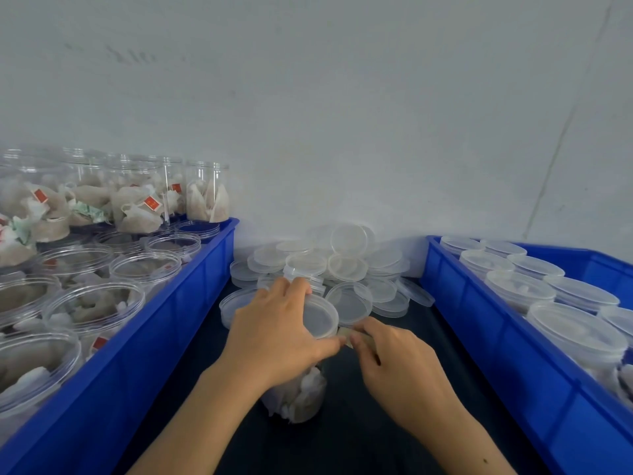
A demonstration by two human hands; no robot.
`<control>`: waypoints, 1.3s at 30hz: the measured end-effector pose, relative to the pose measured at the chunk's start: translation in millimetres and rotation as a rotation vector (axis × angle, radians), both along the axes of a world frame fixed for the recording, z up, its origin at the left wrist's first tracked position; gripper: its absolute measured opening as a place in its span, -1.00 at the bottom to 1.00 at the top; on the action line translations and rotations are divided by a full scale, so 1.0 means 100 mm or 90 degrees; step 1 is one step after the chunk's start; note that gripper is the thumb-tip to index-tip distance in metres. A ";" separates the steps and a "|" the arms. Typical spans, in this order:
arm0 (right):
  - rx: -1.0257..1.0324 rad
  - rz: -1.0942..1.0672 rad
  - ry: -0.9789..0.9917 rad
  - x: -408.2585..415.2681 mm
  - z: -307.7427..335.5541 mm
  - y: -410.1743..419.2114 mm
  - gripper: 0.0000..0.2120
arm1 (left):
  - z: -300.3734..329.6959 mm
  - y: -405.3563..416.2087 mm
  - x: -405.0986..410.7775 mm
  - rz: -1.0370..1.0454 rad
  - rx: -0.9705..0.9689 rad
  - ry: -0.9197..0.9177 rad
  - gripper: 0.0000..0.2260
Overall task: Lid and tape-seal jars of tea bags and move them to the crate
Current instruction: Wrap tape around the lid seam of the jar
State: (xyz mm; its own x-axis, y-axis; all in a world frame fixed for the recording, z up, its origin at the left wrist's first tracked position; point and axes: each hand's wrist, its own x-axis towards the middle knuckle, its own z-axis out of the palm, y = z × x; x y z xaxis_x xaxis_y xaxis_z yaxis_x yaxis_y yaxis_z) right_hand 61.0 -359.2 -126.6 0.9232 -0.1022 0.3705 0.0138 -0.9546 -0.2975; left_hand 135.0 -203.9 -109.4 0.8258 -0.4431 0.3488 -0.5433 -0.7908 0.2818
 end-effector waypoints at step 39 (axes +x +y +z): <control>0.171 0.028 0.097 -0.02 0.04 -0.05 -0.65 | -0.08 -0.04 -0.02 -0.007 -0.067 -0.071 -0.47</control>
State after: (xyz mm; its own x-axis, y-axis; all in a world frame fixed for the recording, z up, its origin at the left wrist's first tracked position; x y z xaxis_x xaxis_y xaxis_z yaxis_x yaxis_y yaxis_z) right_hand 58.9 -364.6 -123.0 0.9716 -0.1366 0.1934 -0.0108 -0.8414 -0.5403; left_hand 132.9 -207.7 -117.6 0.7745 -0.4081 0.4832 -0.5843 -0.7543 0.2994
